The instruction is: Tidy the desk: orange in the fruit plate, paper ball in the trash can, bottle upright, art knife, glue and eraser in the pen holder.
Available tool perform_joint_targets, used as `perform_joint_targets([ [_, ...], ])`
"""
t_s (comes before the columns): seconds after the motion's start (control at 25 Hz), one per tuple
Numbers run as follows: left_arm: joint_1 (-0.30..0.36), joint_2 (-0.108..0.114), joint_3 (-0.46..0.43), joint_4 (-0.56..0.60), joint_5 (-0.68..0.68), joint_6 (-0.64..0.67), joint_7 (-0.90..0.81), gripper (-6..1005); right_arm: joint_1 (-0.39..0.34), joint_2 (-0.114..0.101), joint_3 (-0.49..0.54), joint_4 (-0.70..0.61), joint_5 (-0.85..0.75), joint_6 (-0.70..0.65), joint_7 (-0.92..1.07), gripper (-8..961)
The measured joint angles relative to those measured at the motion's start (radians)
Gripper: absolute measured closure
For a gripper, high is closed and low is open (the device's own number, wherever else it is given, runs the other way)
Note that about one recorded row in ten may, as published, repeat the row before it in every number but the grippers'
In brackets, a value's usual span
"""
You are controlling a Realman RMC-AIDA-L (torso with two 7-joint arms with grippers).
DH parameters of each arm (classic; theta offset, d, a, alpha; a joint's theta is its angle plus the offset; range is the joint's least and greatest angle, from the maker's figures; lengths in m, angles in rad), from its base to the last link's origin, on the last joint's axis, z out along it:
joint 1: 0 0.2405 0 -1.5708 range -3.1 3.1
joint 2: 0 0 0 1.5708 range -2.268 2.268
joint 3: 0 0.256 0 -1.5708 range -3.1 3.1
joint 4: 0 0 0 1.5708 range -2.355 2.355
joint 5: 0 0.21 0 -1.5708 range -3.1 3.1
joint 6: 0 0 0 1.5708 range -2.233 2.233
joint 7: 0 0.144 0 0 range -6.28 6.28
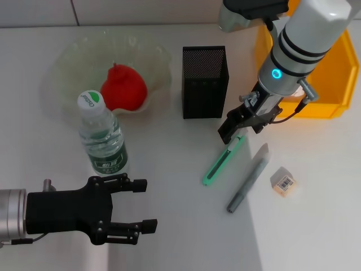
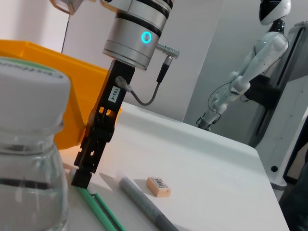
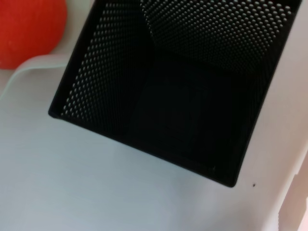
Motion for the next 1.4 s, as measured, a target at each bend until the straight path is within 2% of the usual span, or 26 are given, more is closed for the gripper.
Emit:
perform_joint_targets([
  [1.4, -0.024, -0.001, 0.012, -0.022, -0.005, -0.023, 0.007, 139, 0.003, 0.0, -0.013, 0.014, 0.005, 0.009, 0.0, 153],
])
